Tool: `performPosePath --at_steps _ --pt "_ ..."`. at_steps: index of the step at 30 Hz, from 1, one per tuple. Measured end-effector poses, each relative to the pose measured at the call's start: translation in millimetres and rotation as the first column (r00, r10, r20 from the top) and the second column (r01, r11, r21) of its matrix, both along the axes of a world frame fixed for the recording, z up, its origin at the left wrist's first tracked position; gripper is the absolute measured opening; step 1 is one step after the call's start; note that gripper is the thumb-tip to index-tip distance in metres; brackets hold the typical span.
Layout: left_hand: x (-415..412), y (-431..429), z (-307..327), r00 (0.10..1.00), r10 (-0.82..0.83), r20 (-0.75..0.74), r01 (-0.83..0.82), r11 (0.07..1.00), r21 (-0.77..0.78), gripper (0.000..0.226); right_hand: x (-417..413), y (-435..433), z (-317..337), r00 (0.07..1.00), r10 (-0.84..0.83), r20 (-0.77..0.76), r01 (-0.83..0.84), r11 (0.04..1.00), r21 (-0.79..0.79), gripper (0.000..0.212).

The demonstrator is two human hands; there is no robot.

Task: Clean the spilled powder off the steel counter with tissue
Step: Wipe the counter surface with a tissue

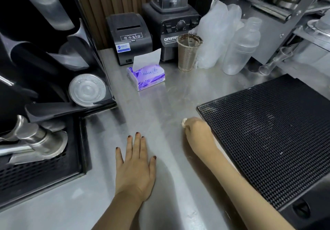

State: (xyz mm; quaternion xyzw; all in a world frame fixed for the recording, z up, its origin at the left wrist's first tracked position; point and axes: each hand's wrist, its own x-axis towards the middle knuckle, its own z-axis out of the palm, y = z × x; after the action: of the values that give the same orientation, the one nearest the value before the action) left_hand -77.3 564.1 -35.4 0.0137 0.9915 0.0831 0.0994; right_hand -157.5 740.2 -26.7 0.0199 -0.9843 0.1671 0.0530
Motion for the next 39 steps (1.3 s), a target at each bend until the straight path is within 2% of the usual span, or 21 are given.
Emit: performPosePath --at_steps 4,10,13,15,17,19,22,24,26,28,29,31,33,34,36,38,39 --pt "-1 -1 0 1.0 0.002 -0.006 -0.002 1.0 -0.004 0.075 -12 -4 1 1.0 0.008 0.0 -0.008 1.0 -0.001 0.02" --pt "0 -1 -4 1.0 0.004 -0.004 -0.004 1.0 -0.011 0.077 -115 4 14 0.989 -0.145 0.025 0.146 0.989 -0.034 0.018" --pt "1 -1 -5 1.0 0.005 -0.006 -0.005 1.0 -0.012 0.078 -124 5 10 0.983 -0.182 0.018 0.183 0.977 -0.11 0.021" --pt "1 -1 -4 1.0 0.008 -0.008 -0.008 1.0 -0.009 0.078 -103 -4 2 0.996 -0.086 -0.005 0.085 0.988 -0.127 0.022" --pt "0 -1 -4 1.0 0.008 -0.008 -0.009 1.0 -0.011 0.078 -72 -12 -8 0.998 0.07 -0.01 -0.07 0.995 -0.075 0.022" --pt "-1 0 -3 1.0 0.006 -0.008 -0.006 1.0 -0.011 0.079 -57 -8 -12 0.989 0.149 -0.018 -0.149 0.987 -0.057 0.025" --pt "-1 -1 -3 1.0 0.005 -0.009 -0.006 1.0 -0.008 0.079 -91 12 -1 0.998 0.044 -0.04 -0.043 0.999 0.022 0.021" --pt "-1 0 -3 1.0 0.007 -0.004 -0.007 1.0 -0.002 0.078 -120 24 3 0.996 -0.082 -0.019 0.082 0.996 -0.016 0.022" --pt "-1 1 -3 1.0 0.003 -0.006 -0.003 1.0 0.004 0.076 -129 17 4 0.992 -0.124 -0.016 0.124 0.991 -0.041 0.025" --pt "0 -1 -3 1.0 0.003 -0.007 -0.003 1.0 0.008 0.074 -111 -8 2 0.999 -0.035 -0.024 0.034 0.998 -0.05 0.024" --pt "1 -1 -4 1.0 0.003 -0.009 -0.003 1.0 0.012 0.072 -94 -21 -2 0.997 0.07 -0.022 -0.071 0.996 -0.048 0.023" --pt "1 -1 -4 1.0 0.003 -0.01 -0.003 1.0 0.014 0.07 -52 -42 -8 0.937 0.348 -0.014 -0.349 0.936 -0.042 0.02" --pt "2 -2 -4 1.0 0.003 -0.007 -0.003 1.0 0.013 0.069 -37 -42 -8 0.875 0.483 0.012 -0.482 0.874 -0.058 0.027" --pt "1 -2 -4 1.0 0.002 -0.006 -0.002 1.0 0.011 0.069 -45 -36 -6 0.896 0.443 0.026 -0.441 0.896 -0.053 0.034" --pt "1 -2 -4 1.0 -0.002 -0.009 0.002 1.0 0.008 0.069 -84 -11 -4 0.986 0.166 0.03 -0.166 0.986 -0.003 0.033" --pt "2 -2 -5 1.0 -0.002 -0.007 0.002 1.0 0.01 0.069 -113 13 -4 0.998 -0.063 0.028 0.063 0.998 -0.02 0.024" --pt "2 -2 -5 1.0 -0.001 -0.006 0.001 1.0 0.011 0.069 -116 14 -3 0.996 -0.085 0.023 0.086 0.996 -0.032 0.023"
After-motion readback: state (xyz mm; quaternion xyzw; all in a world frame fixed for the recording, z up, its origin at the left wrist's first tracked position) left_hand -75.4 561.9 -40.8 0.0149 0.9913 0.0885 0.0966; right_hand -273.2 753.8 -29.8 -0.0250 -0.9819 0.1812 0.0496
